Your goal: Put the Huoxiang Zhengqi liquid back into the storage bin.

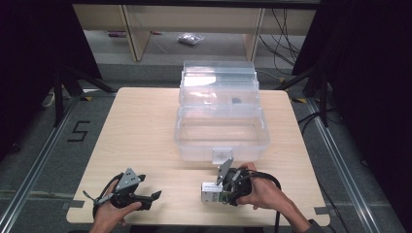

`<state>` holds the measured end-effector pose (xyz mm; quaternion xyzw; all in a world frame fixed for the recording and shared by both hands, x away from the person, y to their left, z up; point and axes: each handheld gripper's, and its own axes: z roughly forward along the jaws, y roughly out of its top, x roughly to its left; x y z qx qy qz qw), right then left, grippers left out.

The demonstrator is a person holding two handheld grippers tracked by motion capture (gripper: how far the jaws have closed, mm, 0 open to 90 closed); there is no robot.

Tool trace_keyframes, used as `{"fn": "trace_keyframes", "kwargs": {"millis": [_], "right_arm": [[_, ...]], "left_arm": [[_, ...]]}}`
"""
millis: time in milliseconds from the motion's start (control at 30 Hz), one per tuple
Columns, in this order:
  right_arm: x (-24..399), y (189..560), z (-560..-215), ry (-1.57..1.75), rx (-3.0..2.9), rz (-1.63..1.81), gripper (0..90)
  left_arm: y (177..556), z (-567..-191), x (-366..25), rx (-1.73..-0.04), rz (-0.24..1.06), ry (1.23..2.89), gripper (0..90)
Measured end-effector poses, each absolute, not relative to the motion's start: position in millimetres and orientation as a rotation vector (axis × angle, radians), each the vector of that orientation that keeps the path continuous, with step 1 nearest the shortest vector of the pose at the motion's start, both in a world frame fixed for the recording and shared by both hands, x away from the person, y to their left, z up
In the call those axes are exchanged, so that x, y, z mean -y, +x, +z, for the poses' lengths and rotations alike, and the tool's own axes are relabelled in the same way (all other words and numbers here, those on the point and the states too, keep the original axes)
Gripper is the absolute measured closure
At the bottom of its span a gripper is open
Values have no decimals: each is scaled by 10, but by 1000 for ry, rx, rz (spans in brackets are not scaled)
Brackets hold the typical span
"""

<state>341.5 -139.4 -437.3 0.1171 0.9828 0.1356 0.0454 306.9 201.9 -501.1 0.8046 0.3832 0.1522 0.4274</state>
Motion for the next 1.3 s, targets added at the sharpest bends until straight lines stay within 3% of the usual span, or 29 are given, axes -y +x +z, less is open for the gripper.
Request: {"fn": "trace_keyframes", "kwargs": {"millis": [100,300,1300], "right_arm": [[1383,3410,-4381,339,-3010,390,571],[1362,3473,-4377,120,-3022,371,642],[1484,3536,-3880,210,-3043,387,647]], "left_arm": [[3069,-5012,-2019,-958,380,2009,158],[3068,-5011,-2019,-958,380,2007,158],[3071,-5017,-2017,-960,374,2004,158]]}}
